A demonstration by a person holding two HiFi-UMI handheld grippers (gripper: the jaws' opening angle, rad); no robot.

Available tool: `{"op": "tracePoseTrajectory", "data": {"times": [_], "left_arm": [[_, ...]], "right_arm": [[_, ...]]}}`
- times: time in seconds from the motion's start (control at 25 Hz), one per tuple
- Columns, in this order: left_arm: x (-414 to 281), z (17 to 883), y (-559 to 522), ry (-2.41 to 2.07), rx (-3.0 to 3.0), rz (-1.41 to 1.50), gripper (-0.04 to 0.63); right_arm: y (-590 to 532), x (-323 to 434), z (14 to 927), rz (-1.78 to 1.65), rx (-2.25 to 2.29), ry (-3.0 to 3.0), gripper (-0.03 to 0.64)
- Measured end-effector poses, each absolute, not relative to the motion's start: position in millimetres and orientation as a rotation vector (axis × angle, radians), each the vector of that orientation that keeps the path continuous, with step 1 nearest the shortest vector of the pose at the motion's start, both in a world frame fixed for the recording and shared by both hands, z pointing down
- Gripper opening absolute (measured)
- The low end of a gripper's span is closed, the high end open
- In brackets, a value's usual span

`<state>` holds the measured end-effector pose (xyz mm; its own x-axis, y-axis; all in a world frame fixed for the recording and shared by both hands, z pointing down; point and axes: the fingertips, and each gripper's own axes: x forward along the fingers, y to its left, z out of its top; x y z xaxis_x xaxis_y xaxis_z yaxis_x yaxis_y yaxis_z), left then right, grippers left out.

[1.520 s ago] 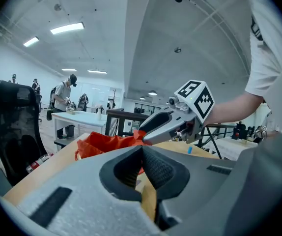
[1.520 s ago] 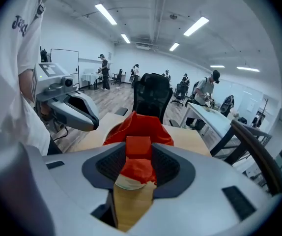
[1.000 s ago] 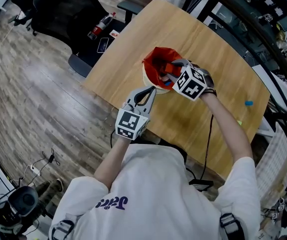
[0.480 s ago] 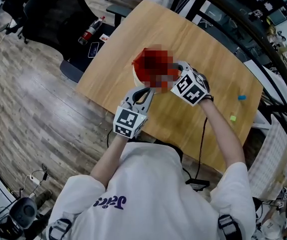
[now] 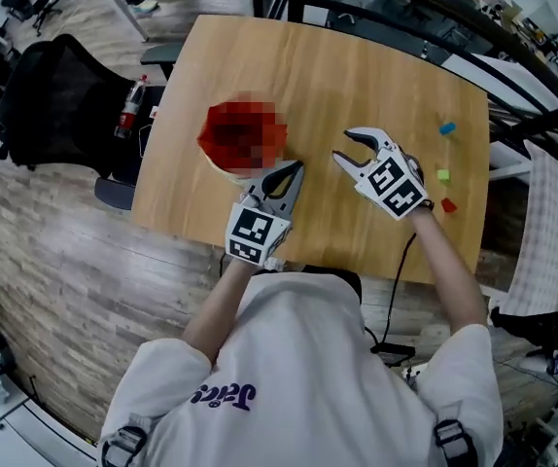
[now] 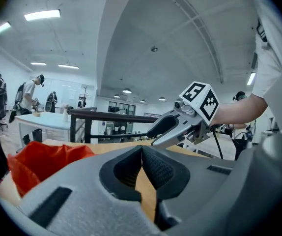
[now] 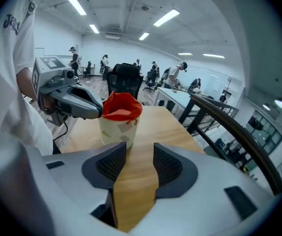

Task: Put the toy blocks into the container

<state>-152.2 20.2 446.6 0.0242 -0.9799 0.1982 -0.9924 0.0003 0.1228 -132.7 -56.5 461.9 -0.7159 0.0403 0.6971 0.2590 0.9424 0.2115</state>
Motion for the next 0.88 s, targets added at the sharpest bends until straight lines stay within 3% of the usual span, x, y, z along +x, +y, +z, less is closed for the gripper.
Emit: {"op": "tracePoseTrajectory", "data": {"times": [0.88], "left_arm": [[94,491,-155,-1.324,2.56,0.253,0.014]], "right_arm": [[-189,222,541,0.32,0.842,-2.31,0.166]]}}
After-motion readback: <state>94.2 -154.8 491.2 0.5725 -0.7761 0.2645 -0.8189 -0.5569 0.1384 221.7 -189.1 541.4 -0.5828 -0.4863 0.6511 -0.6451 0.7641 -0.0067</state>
